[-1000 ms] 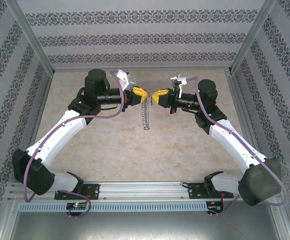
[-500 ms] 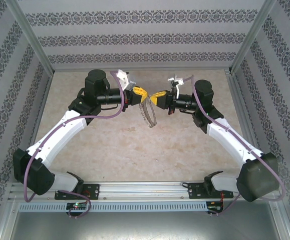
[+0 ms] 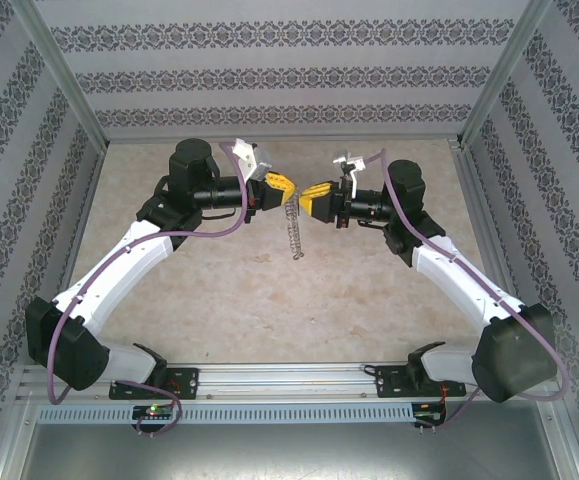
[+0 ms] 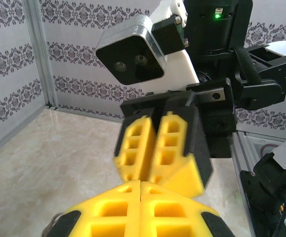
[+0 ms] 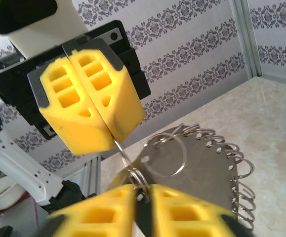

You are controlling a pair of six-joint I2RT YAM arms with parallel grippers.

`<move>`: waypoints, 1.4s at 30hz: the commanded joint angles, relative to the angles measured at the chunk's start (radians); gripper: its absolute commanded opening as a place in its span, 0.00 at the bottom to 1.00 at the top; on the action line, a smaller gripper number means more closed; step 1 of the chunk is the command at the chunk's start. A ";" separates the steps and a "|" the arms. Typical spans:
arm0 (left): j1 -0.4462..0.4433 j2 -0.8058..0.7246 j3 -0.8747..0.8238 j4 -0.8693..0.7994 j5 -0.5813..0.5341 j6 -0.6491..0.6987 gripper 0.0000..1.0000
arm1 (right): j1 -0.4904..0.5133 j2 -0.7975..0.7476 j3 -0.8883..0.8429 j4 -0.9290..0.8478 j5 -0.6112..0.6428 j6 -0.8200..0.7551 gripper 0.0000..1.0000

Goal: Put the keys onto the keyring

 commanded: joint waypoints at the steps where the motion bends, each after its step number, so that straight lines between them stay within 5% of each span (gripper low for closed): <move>1: -0.018 -0.027 0.010 0.078 0.028 -0.009 0.00 | -0.024 -0.027 -0.016 0.016 -0.018 0.002 0.34; 9: -0.021 -0.025 0.012 0.079 0.030 -0.007 0.00 | -0.077 -0.074 -0.009 0.026 -0.025 0.000 0.43; 17: -0.020 -0.023 0.013 0.090 0.038 -0.018 0.00 | -0.075 -0.009 0.058 0.033 -0.161 -0.018 0.52; 42: -0.027 -0.012 0.025 0.094 0.053 -0.027 0.00 | -0.037 0.059 0.119 0.073 -0.153 -0.046 0.57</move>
